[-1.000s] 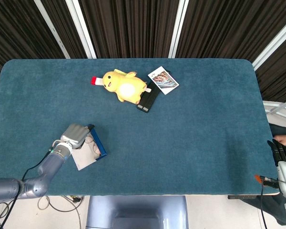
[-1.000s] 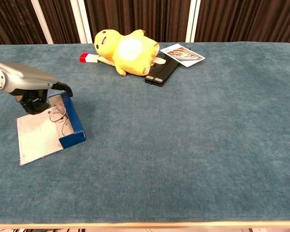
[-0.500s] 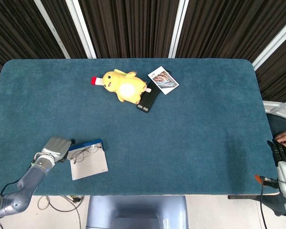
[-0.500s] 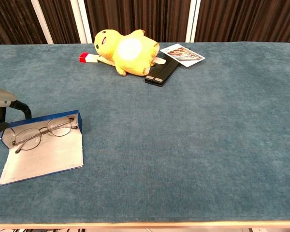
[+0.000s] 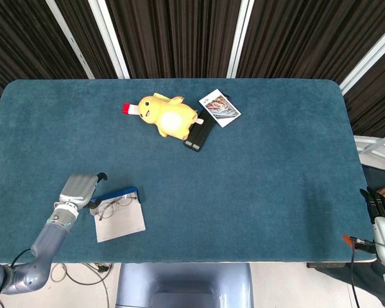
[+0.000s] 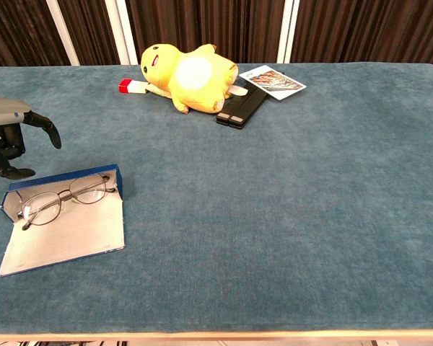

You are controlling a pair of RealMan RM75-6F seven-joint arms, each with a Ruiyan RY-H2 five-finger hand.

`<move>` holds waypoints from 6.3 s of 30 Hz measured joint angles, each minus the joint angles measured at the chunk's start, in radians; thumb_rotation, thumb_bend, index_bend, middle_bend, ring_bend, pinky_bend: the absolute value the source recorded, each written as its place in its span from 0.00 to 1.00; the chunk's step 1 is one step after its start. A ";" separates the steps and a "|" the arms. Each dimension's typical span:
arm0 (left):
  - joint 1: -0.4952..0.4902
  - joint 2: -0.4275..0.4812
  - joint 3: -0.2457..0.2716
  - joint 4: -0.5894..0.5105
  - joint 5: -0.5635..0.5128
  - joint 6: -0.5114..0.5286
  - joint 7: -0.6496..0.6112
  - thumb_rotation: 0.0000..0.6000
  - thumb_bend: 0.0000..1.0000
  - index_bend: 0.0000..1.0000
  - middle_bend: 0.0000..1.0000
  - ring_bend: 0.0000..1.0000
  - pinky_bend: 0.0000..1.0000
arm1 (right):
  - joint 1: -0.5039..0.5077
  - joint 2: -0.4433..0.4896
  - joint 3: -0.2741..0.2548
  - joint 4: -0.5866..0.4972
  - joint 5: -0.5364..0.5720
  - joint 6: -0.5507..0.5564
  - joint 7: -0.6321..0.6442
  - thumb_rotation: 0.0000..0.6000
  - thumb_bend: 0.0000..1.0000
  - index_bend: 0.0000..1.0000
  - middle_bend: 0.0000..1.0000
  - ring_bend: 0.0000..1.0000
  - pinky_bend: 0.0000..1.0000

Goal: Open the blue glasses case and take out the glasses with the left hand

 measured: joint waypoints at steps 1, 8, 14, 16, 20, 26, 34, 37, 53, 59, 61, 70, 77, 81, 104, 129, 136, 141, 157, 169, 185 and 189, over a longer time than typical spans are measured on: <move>0.005 -0.009 -0.004 0.001 0.003 0.012 0.000 1.00 0.29 0.33 0.97 0.88 0.96 | 0.000 0.000 0.000 0.000 0.000 0.000 0.000 1.00 0.16 0.00 0.00 0.00 0.20; 0.035 -0.091 -0.025 0.005 0.013 0.091 0.036 1.00 0.29 0.38 0.99 0.91 0.99 | -0.001 0.001 -0.001 0.001 -0.002 0.001 0.003 1.00 0.16 0.00 0.00 0.00 0.20; 0.059 -0.131 -0.043 -0.003 -0.005 0.146 0.063 1.00 0.29 0.38 0.99 0.91 0.99 | -0.001 0.003 -0.001 0.000 -0.003 0.000 0.010 1.00 0.16 0.00 0.00 0.00 0.20; 0.069 -0.139 -0.049 -0.006 -0.017 0.159 0.068 1.00 0.29 0.39 0.99 0.91 0.99 | 0.000 0.003 -0.001 0.000 -0.004 -0.001 0.011 1.00 0.16 0.00 0.00 0.00 0.20; 0.088 -0.153 -0.061 -0.010 -0.044 0.170 0.073 1.00 0.29 0.40 0.99 0.91 0.99 | 0.000 0.004 -0.002 0.000 -0.005 -0.001 0.015 1.00 0.16 0.00 0.00 0.00 0.20; 0.104 -0.166 -0.079 -0.006 -0.058 0.175 0.078 1.00 0.31 0.42 0.99 0.91 0.99 | 0.000 0.005 -0.002 -0.001 -0.005 -0.003 0.018 1.00 0.16 0.00 0.00 0.00 0.20; 0.110 -0.186 -0.106 0.020 -0.070 0.163 0.081 1.00 0.35 0.43 1.00 0.91 0.99 | 0.000 0.006 -0.002 -0.002 -0.004 -0.004 0.019 1.00 0.16 0.00 0.00 0.00 0.20; 0.112 -0.194 -0.119 0.028 -0.075 0.158 0.080 1.00 0.36 0.43 1.00 0.91 0.99 | 0.000 0.006 -0.002 -0.003 -0.004 -0.004 0.019 1.00 0.16 0.00 0.00 0.00 0.20; 0.118 -0.218 -0.153 0.045 -0.101 0.132 0.097 1.00 0.38 0.46 1.00 0.91 0.99 | 0.000 0.006 -0.002 -0.003 -0.003 -0.004 0.018 1.00 0.16 0.00 0.00 0.00 0.20; 0.124 -0.221 -0.158 0.049 -0.094 0.129 0.095 1.00 0.47 0.50 1.00 0.92 0.99 | 0.000 0.006 -0.002 -0.004 -0.003 -0.004 0.017 1.00 0.16 0.00 0.00 0.00 0.20; 0.125 -0.221 -0.158 0.051 -0.092 0.129 0.095 1.00 0.48 0.51 1.00 0.92 1.00 | 0.000 0.006 -0.002 -0.004 -0.003 -0.004 0.017 1.00 0.16 0.00 0.00 0.00 0.20; 0.129 -0.221 -0.174 0.073 -0.082 0.127 0.090 1.00 0.48 0.52 1.00 0.92 1.00 | 0.000 0.006 -0.002 -0.005 0.000 -0.006 0.017 1.00 0.16 0.00 0.00 0.00 0.20; 0.122 -0.218 -0.187 0.113 -0.049 0.128 0.097 1.00 0.48 0.53 1.00 0.92 1.00 | 0.000 0.007 -0.001 -0.008 0.004 -0.009 0.017 1.00 0.16 0.00 0.00 0.00 0.20; 0.119 -0.228 -0.187 0.160 0.007 0.136 0.095 1.00 0.48 0.52 1.00 0.92 1.00 | 0.000 0.007 -0.001 -0.009 0.006 -0.009 0.017 1.00 0.16 0.00 0.00 0.00 0.20; 0.189 -0.370 -0.096 0.619 0.416 0.160 -0.049 1.00 0.48 0.53 1.00 0.92 1.00 | 0.001 0.008 0.002 -0.018 0.018 -0.016 0.020 1.00 0.16 0.00 0.00 0.00 0.20; 0.255 -0.492 -0.123 0.855 0.618 0.274 -0.227 1.00 0.50 0.53 1.00 0.93 1.00 | 0.001 0.010 0.003 -0.025 0.021 -0.018 0.026 1.00 0.16 0.00 0.00 0.00 0.20; 0.273 -0.540 -0.142 0.931 0.635 0.273 -0.276 1.00 0.50 0.53 1.00 0.93 1.00 | 0.001 0.010 0.004 -0.027 0.021 -0.016 0.023 1.00 0.16 0.00 0.00 0.00 0.20; 0.281 -0.565 -0.163 0.963 0.641 0.274 -0.319 1.00 0.50 0.53 1.00 0.93 1.00 | 0.001 0.010 0.004 -0.027 0.020 -0.016 0.022 1.00 0.16 0.00 0.00 0.00 0.20; 0.296 -0.592 -0.201 1.002 0.674 0.282 -0.369 1.00 0.50 0.53 1.00 0.93 1.00 | 0.001 0.010 0.005 -0.029 0.020 -0.015 0.023 1.00 0.16 0.00 0.00 0.00 0.20; 0.302 -0.618 -0.226 1.038 0.687 0.293 -0.425 1.00 0.50 0.52 1.00 0.93 1.00 | 0.001 0.009 0.005 -0.030 0.019 -0.013 0.020 1.00 0.16 0.00 0.00 0.00 0.20; 0.293 -0.634 -0.264 1.042 0.655 0.226 -0.391 1.00 0.26 0.39 1.00 0.93 1.00 | 0.001 0.009 0.005 -0.032 0.020 -0.013 0.016 1.00 0.16 0.00 0.00 0.00 0.20; 0.287 -0.627 -0.285 1.013 0.627 0.201 -0.344 1.00 0.20 0.30 1.00 0.93 1.00 | 0.001 0.009 0.005 -0.033 0.021 -0.013 0.016 1.00 0.16 0.00 0.00 0.00 0.20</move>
